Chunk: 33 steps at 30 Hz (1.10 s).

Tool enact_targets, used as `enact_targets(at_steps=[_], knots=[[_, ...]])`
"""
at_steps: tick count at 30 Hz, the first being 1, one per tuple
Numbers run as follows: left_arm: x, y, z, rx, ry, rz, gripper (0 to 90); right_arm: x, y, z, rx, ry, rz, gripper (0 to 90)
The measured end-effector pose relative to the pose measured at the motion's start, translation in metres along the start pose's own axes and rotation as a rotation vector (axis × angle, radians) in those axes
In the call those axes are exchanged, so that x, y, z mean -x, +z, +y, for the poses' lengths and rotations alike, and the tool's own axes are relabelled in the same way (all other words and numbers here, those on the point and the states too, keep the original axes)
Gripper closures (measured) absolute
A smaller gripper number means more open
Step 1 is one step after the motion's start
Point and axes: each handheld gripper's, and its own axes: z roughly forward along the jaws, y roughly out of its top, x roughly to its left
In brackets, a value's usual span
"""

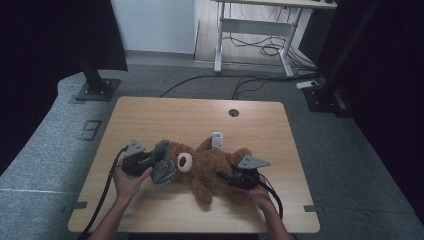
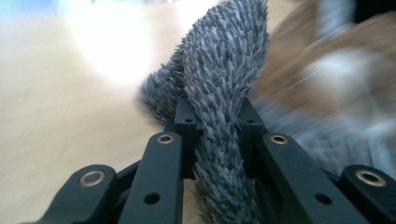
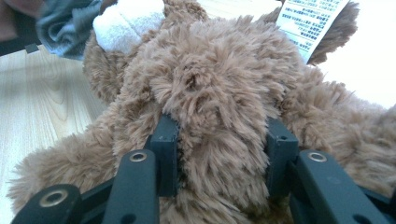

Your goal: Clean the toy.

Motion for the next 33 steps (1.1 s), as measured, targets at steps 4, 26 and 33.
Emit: enact_targets(at_steps=[4,26,33], knots=[[0.037,0.009,0.034,0.083,0.026,-0.159,76.4,-0.002,0.0,0.0,0.001,-0.007,-0.006,57.5],[0.118,0.091,0.06,-0.076,0.139,-0.257,76.1,-0.002,0.001,-0.001,0.007,0.002,-0.007,57.5],[0.134,0.116,0.059,-0.147,0.18,-0.24,75.3,-0.002,0.001,-0.002,0.01,0.004,-0.008,57.7]])
